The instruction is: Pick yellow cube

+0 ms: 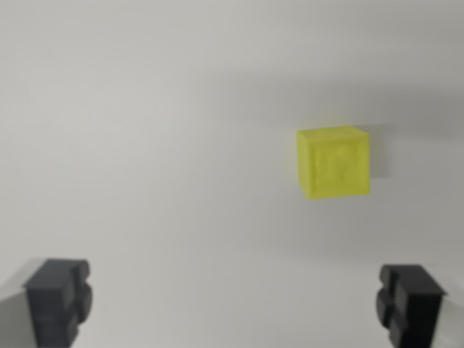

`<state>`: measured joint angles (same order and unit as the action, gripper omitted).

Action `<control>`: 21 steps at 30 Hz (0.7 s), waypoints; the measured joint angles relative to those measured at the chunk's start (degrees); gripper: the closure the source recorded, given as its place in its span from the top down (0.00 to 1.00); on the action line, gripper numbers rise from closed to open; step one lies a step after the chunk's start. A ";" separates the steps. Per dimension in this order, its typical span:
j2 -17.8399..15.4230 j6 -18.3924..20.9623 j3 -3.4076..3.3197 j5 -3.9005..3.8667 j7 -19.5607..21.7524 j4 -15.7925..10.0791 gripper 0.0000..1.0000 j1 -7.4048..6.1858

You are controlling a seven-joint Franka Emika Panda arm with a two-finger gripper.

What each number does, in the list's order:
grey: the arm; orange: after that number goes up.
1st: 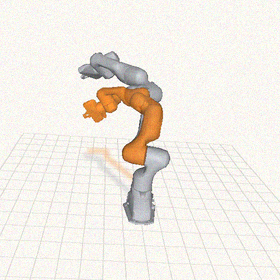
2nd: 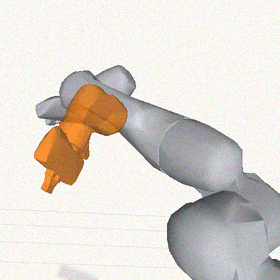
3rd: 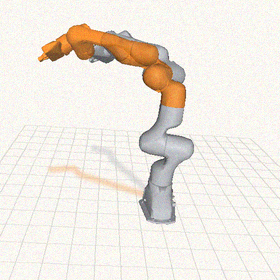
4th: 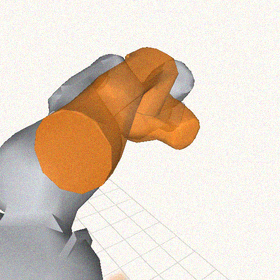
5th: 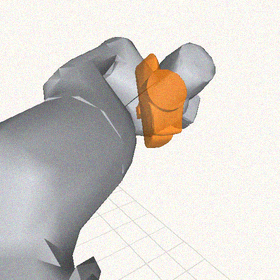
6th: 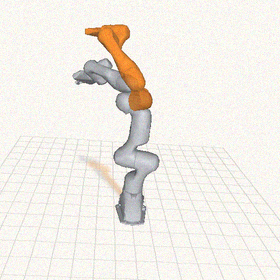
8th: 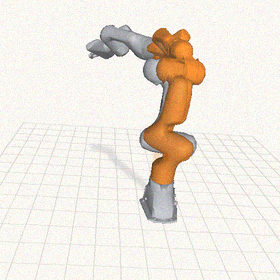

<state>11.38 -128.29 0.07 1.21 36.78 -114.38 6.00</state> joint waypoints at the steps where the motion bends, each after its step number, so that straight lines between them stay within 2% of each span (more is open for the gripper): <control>1: 0.20 -0.28 0.00 0.00 -0.21 -0.11 1.00 0.09; 21: 4.64 -5.69 0.00 -0.04 -4.21 -1.75 1.00 1.94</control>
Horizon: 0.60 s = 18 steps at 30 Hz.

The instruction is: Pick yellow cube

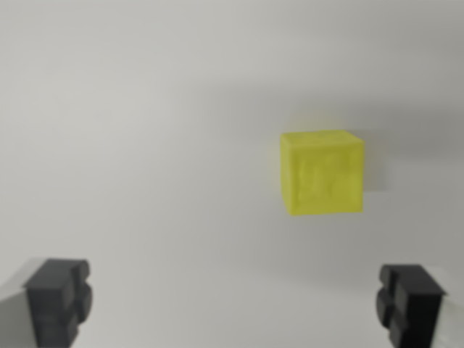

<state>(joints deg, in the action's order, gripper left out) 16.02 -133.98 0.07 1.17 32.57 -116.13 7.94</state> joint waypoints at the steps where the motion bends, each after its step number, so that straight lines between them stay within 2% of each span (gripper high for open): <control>1: 0.24 -0.26 0.00 -0.01 -0.19 -0.05 1.00 0.09; 18: 4.69 -4.56 0.00 -0.17 -3.48 -0.45 1.00 1.66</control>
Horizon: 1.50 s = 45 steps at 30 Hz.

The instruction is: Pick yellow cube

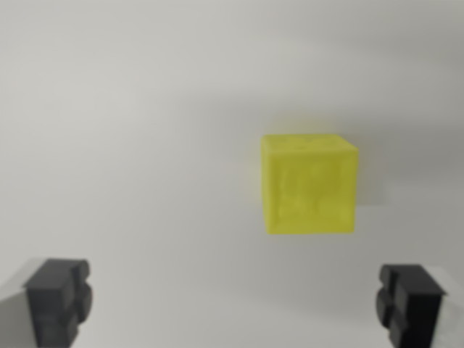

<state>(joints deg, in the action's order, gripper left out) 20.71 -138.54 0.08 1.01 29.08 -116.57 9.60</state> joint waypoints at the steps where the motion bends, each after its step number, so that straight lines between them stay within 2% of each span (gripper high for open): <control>1: 0.29 -0.25 0.00 -0.01 -0.19 0.00 1.00 0.10; 23: 6.86 -5.28 0.00 -0.40 -4.27 0.85 1.00 2.11; 45: 14.02 -9.80 0.01 -0.88 -7.45 2.98 1.00 3.82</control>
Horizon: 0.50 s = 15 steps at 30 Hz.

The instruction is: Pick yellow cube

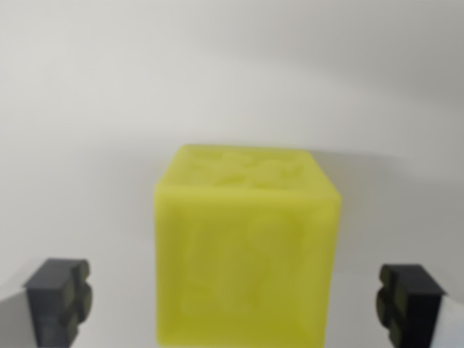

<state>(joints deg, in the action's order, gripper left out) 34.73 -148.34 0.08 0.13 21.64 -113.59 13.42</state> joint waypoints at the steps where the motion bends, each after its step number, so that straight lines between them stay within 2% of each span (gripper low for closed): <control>1: 0.32 -0.22 0.00 -0.01 -0.02 0.09 1.00 0.01; 15: 4.90 -3.22 0.00 -0.13 -0.32 1.58 1.00 0.12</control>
<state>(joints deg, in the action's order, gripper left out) 39.63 -151.55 0.08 -0.01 21.32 -112.01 13.54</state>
